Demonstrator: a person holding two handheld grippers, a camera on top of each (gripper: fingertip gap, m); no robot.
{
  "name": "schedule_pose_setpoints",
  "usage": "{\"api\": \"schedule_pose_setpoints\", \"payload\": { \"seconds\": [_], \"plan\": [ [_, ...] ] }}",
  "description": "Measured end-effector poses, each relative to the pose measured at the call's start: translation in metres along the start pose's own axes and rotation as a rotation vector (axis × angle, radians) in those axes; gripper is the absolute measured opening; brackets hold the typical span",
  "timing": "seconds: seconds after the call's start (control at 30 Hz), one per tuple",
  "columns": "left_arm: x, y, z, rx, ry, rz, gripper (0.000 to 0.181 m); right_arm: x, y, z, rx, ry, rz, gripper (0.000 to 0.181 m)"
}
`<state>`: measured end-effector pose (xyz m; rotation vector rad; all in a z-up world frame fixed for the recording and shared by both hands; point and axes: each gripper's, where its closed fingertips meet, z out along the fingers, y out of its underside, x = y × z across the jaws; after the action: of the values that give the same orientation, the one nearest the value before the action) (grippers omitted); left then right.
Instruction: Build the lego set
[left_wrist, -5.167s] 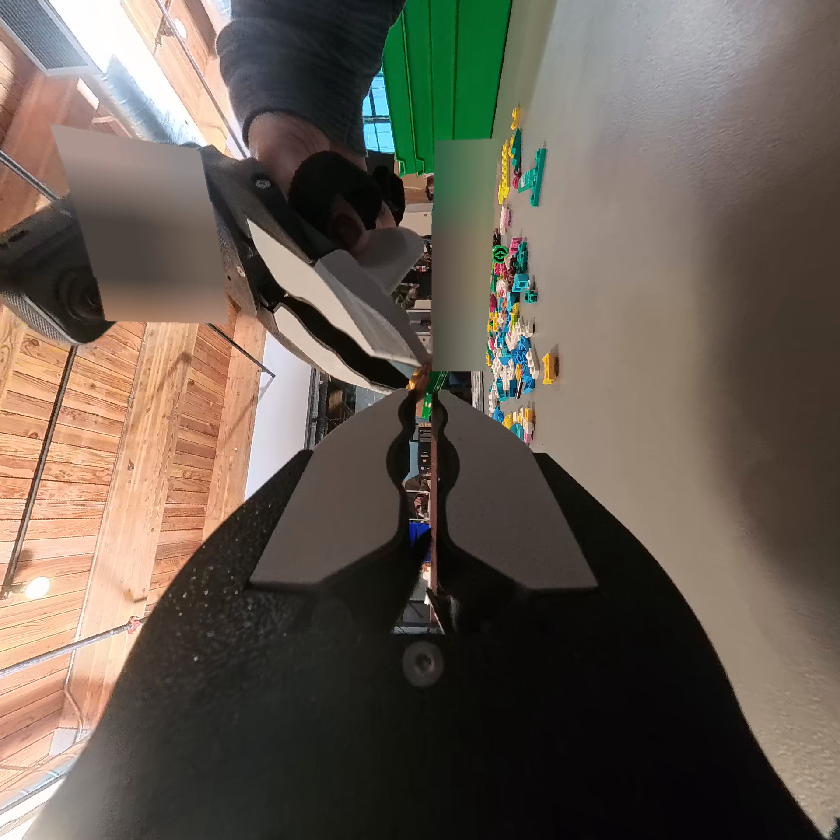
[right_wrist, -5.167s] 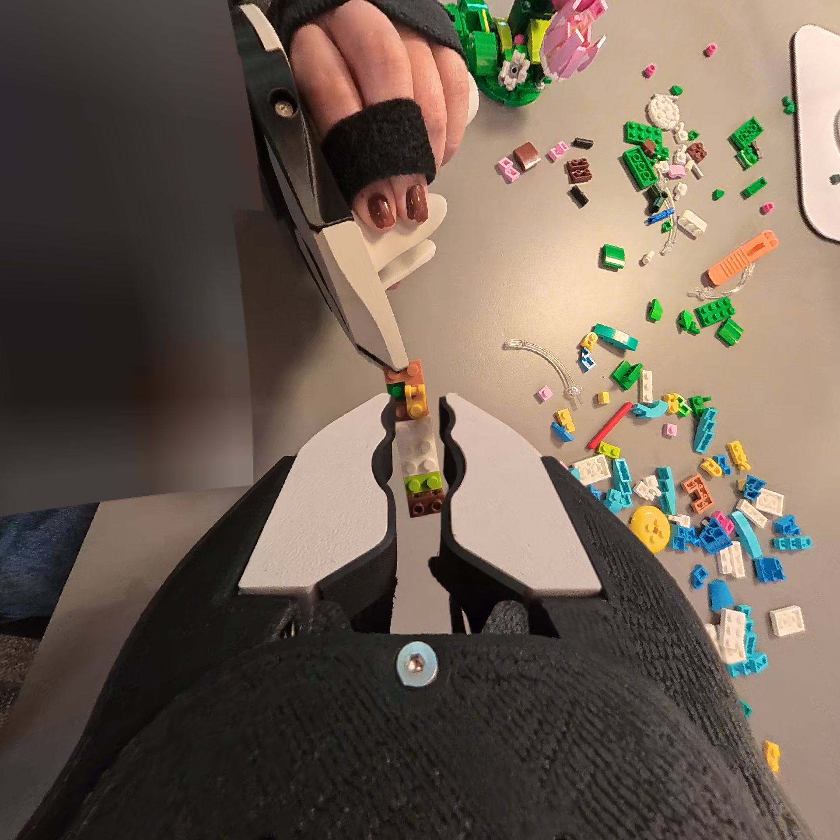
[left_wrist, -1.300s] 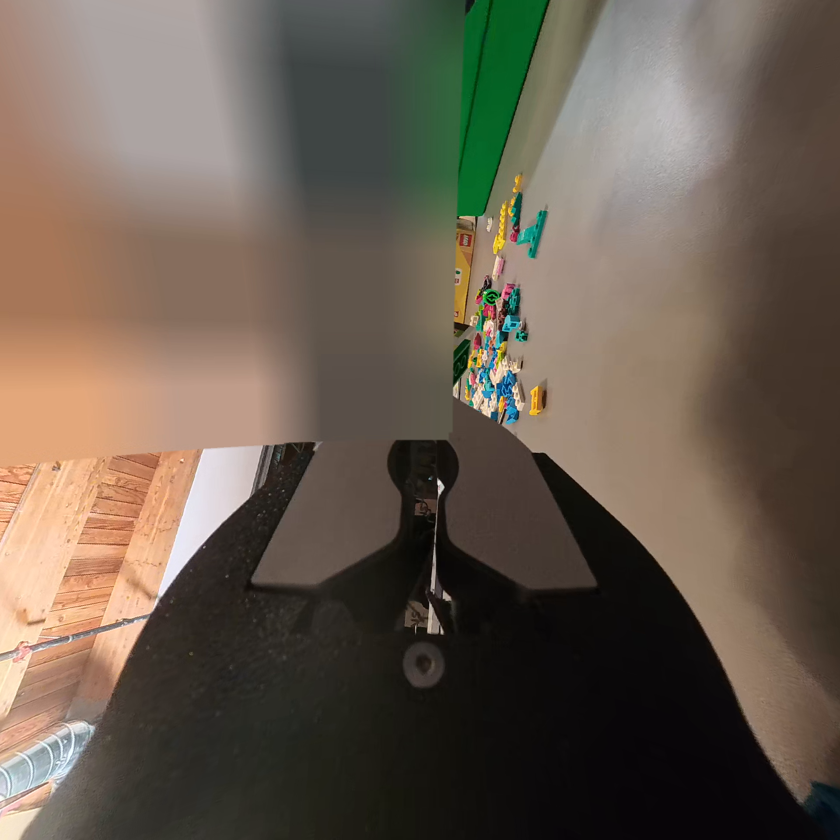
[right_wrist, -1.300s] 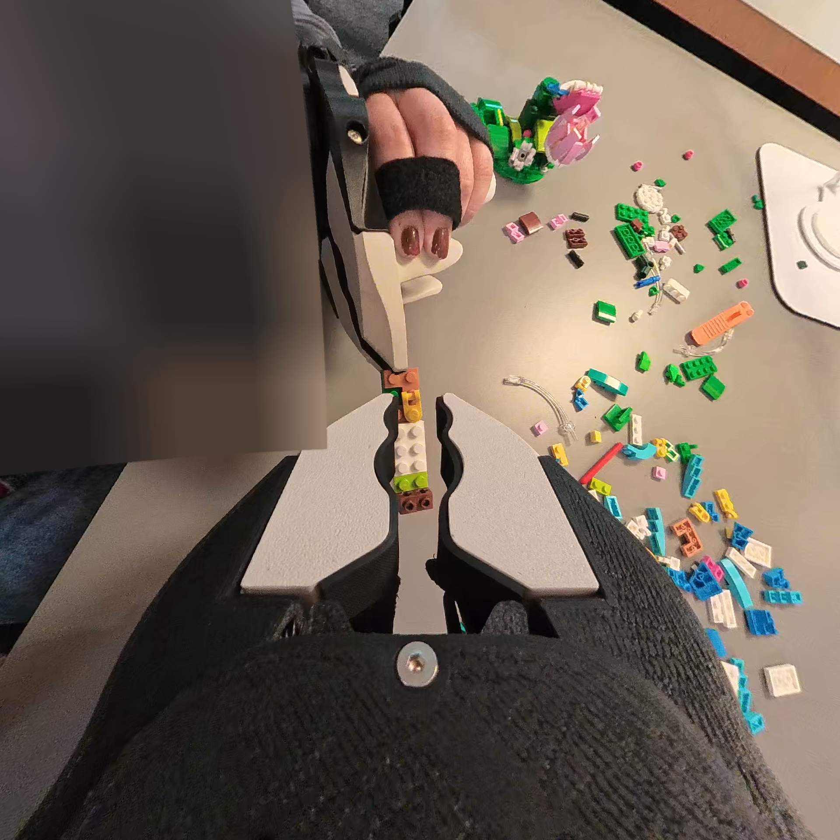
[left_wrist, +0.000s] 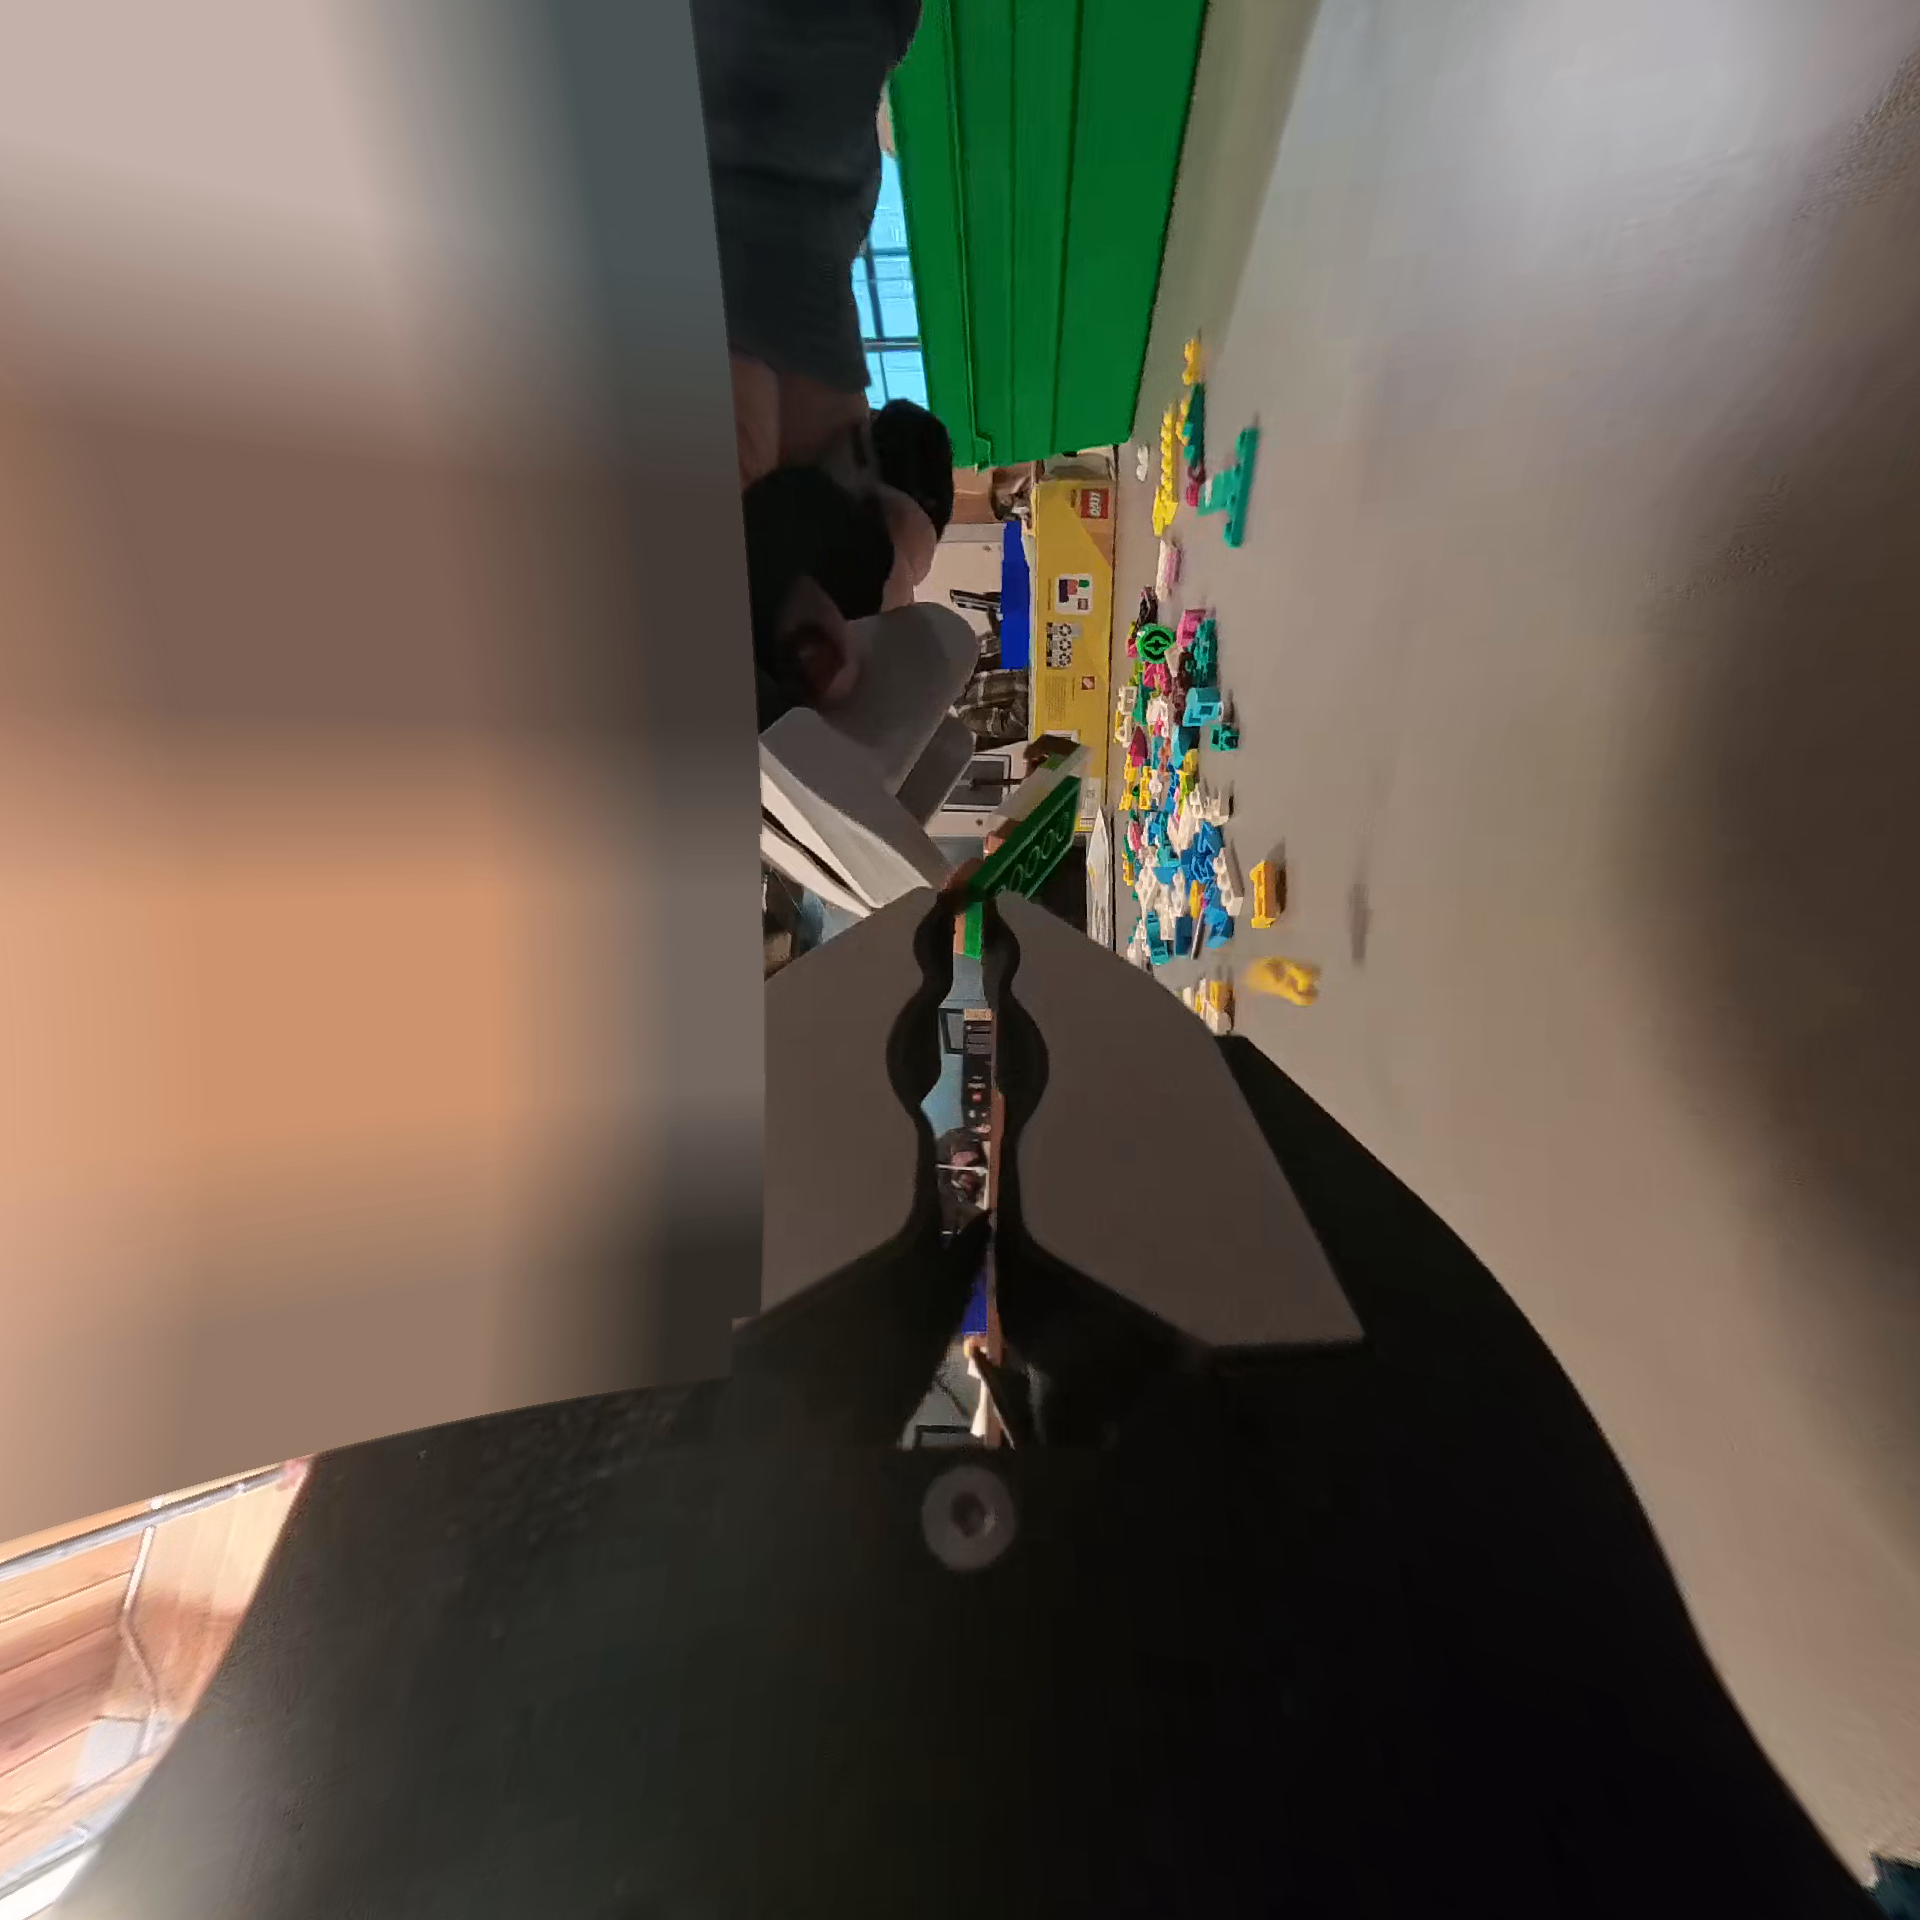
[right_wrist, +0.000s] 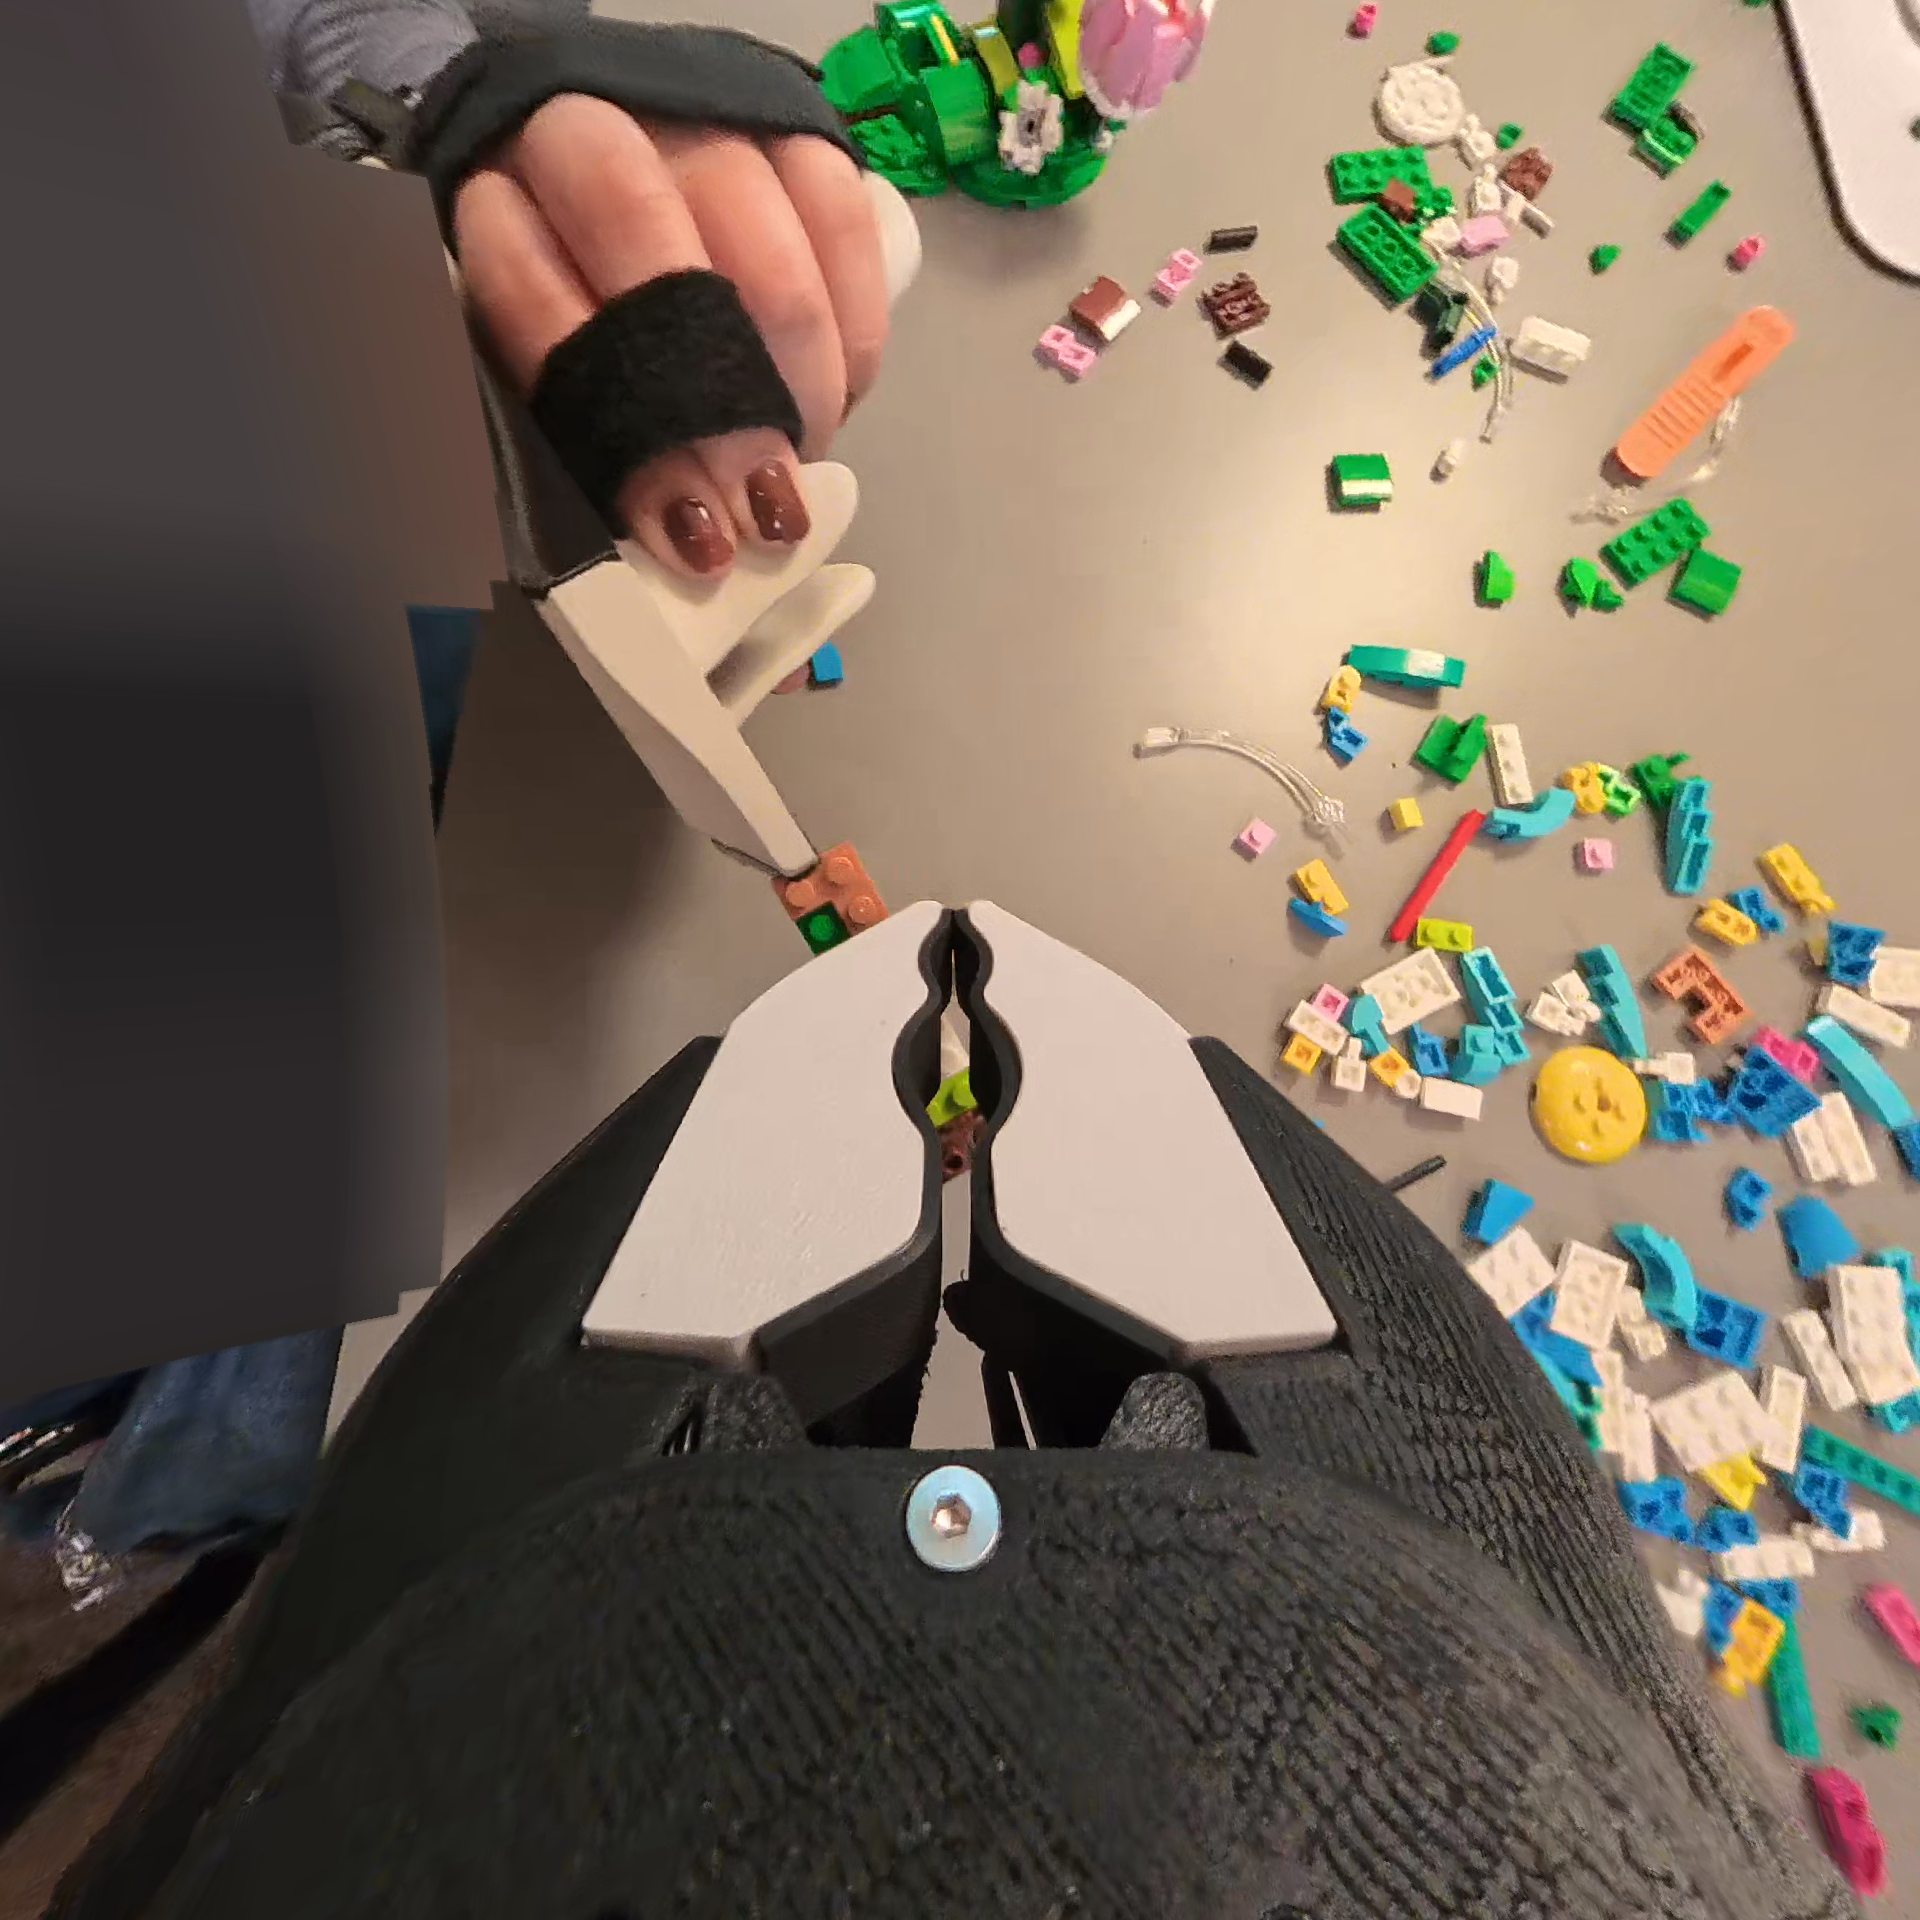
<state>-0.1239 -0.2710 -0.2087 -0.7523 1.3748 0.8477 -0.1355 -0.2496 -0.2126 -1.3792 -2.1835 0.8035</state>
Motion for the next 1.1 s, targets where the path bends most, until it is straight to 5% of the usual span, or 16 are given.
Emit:
{"api": "schedule_pose_setpoints", "payload": {
  "seconds": [0.03,0.27,0.4,0.47,0.7,1.1],
  "plan": [
    [0.001,0.0,0.0,-0.003,0.002,0.015,0.005,0.001,0.002,0.0,-0.003,0.007,0.008,0.0],
    [0.005,0.004,0.001,-0.019,0.024,0.003,0.004,0.011,0.002,-0.013,0.059,0.059,0.01,0.0],
    [-0.01,0.053,0.004,-0.209,-0.018,-0.294,0.004,0.026,0.003,-0.024,0.095,0.191,-0.027,0.0],
    [-0.015,0.075,-0.001,-0.264,-0.051,-0.406,0.004,0.013,0.001,-0.023,0.132,0.125,-0.039,0.0],
    [-0.015,0.077,-0.001,-0.276,-0.057,-0.392,0.004,-0.031,0.016,0.037,0.053,-0.083,-0.02,0.009],
    [-0.012,0.077,-0.001,-0.282,-0.039,-0.387,0.005,-0.035,0.019,0.083,-0.018,0.015,0.099,0.017]
  ]
}}
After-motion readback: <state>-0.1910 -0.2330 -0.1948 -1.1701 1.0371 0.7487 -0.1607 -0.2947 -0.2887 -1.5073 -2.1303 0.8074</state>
